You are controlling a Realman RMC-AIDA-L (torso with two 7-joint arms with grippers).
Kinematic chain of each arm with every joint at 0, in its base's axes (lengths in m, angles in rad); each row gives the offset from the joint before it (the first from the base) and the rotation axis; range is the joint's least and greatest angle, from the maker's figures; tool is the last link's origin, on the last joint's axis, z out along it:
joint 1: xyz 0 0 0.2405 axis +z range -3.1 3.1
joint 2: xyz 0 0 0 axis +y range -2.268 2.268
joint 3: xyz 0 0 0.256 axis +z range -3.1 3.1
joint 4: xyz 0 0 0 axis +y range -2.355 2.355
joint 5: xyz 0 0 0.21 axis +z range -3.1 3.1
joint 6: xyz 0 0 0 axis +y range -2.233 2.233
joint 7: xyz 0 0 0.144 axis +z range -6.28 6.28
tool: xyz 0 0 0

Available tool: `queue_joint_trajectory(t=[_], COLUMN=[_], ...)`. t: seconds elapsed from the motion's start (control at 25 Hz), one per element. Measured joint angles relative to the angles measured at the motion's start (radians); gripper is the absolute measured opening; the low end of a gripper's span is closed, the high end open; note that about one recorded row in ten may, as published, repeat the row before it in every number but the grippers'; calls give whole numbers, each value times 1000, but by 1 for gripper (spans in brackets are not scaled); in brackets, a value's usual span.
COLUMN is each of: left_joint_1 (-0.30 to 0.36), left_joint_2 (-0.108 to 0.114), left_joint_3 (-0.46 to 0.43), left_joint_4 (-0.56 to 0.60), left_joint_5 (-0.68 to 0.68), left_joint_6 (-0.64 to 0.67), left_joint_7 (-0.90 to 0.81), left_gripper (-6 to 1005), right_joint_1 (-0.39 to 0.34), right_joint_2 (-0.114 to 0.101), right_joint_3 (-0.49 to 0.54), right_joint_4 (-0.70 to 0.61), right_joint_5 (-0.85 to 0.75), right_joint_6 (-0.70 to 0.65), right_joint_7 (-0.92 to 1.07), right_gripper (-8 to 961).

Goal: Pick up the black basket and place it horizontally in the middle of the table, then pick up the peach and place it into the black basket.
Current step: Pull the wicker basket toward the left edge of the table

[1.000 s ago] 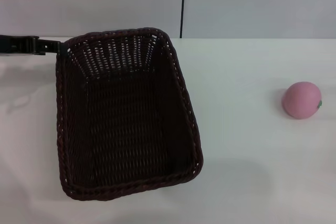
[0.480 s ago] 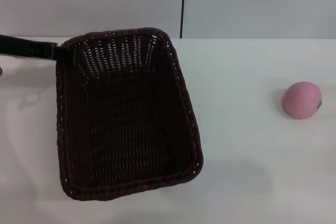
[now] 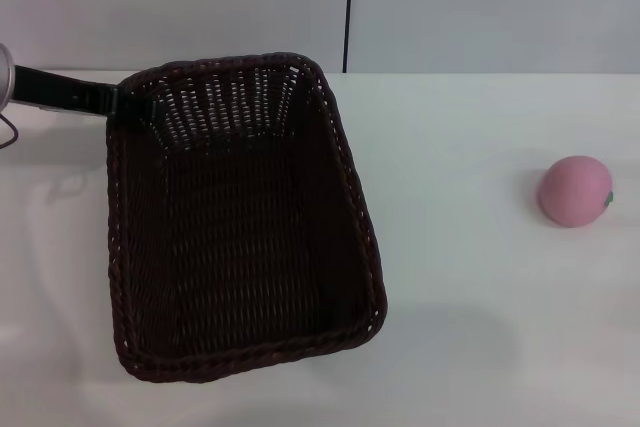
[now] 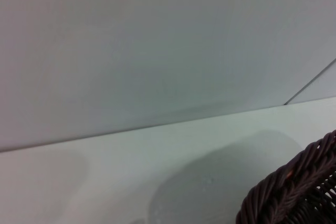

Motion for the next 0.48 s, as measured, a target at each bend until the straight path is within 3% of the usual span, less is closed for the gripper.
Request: queue_joint_trajectory(t=[0.48], left_joint_1=[-5], left_joint_2=[1], left_joint_3=[2], left_joint_4=[12], left_joint_5=[75], left_joint_6=[111], left_joint_7=[-39], left_gripper=[697], right_joint_1=[-1], right_joint_2=[0], right_joint_3=[14], right_joint_4=[-3], right_joint_5=[0], right_joint_6=[0], right_joint_7=[0], right_gripper=[616])
